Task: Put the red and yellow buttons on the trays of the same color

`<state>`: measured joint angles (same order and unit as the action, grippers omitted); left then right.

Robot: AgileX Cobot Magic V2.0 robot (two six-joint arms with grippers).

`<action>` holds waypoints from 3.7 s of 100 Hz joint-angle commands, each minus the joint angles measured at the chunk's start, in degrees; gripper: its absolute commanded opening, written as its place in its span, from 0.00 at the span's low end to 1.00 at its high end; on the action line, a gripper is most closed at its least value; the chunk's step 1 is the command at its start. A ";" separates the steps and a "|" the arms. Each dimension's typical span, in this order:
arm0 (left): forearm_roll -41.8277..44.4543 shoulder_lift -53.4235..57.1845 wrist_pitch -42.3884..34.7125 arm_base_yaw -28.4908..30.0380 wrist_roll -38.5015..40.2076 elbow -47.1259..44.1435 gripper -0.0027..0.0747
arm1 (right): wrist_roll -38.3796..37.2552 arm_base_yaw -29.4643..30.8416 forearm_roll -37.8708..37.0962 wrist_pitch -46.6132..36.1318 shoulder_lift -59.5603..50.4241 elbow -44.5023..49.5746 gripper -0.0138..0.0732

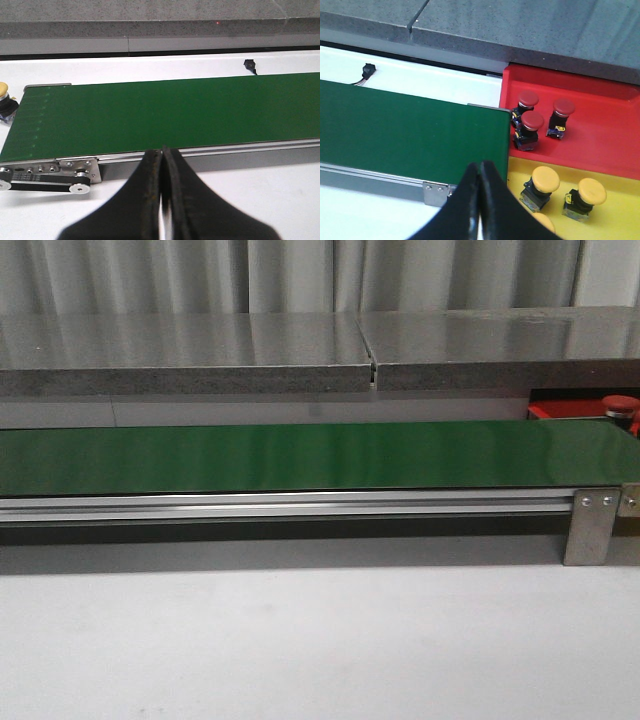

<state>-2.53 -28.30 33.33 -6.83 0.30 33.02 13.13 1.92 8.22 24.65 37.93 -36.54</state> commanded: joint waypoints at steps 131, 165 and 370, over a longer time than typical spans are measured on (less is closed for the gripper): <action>0.30 -20.98 -4.20 1.88 5.01 13.17 0.01 | 0.43 -0.07 0.80 2.33 -21.25 9.70 0.08; 0.64 -33.40 -3.57 12.58 5.01 19.73 0.61 | 0.43 -0.07 0.80 2.33 -21.25 9.70 0.08; 4.53 -84.50 14.99 40.29 10.04 56.77 0.67 | 0.43 -0.07 0.80 2.33 -21.25 9.70 0.08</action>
<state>2.36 -115.63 52.67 33.27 9.64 87.82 13.13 1.92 8.43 31.13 16.21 -25.35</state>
